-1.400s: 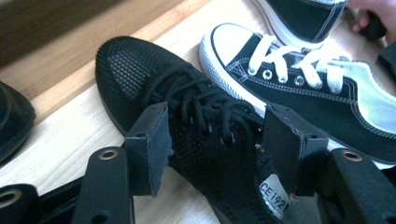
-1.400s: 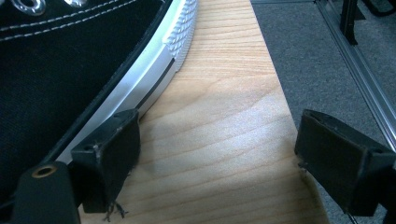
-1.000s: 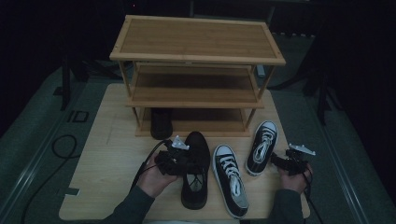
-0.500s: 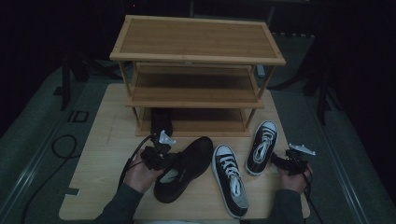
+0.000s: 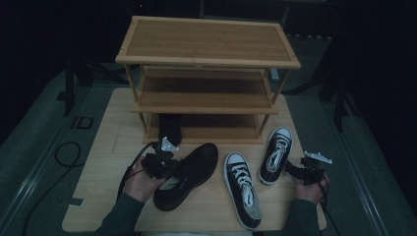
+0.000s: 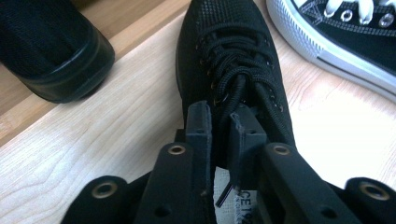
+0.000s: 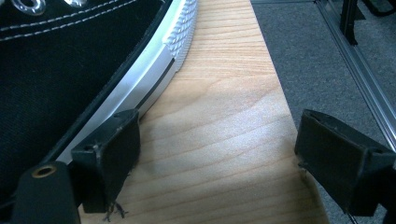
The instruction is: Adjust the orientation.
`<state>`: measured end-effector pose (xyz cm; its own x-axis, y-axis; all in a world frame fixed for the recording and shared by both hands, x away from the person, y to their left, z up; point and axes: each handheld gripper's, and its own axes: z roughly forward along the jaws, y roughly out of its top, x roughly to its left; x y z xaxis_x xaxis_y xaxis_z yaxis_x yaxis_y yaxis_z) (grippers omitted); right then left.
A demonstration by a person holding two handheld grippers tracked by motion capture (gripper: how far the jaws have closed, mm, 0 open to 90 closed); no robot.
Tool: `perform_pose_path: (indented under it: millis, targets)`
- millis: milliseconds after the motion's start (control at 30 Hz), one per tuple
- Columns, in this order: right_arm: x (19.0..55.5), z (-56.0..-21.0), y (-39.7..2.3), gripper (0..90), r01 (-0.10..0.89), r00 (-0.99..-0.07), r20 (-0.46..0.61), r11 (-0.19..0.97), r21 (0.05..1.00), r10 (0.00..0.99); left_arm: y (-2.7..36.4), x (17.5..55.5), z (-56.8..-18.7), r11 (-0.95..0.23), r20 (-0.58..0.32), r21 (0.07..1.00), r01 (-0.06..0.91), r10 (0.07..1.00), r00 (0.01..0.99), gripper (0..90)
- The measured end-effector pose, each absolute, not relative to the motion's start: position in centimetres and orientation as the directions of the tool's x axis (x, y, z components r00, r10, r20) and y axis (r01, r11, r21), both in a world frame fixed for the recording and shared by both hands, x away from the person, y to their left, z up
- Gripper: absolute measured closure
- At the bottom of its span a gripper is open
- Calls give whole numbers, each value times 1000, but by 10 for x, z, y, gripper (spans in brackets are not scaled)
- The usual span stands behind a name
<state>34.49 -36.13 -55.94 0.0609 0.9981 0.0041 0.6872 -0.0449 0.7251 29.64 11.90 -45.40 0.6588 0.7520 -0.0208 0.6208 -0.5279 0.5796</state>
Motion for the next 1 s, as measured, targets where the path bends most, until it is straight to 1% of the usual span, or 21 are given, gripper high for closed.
perform_pose_path:
  millis: [100, 233, 567, 633, 700, 733, 867, 1000]
  targets:
    - [345, -559, -361, 142, 687, 61, 4, -45, 725, 998, 118, 299, -460, -542, -9, 558, 629, 754, 657, 777]
    - [345, -559, -361, 142, 687, 61, 4, -45, 725, 998, 119, 306, -465, -538, -28, 553, 636, 751, 660, 776]
    - [345, -559, -361, 142, 687, 61, 5, -45, 725, 998, 111, 319, -474, -576, -17, 525, 627, 729, 685, 775]
    - [345, -559, -361, 142, 687, 61, 4, -45, 725, 998, 111, 320, -475, -569, -28, 529, 630, 730, 683, 794]
    - [345, -559, -361, 142, 687, 61, 4, -45, 725, 998, 112, 321, -475, -555, -40, 535, 636, 736, 676, 855]
    - [345, -559, -361, 142, 687, 61, 4, -45, 725, 998, 113, 320, -475, -545, -49, 539, 642, 741, 670, 872]
    - [345, -559, -361, 142, 687, 61, 4, -45, 725, 998, 116, 321, -474, -507, -100, 554, 661, 747, 657, 879]
    - [345, -559, -361, 142, 687, 61, 5, -46, 725, 998, 116, 322, -471, -491, -117, 566, 662, 747, 654, 879]
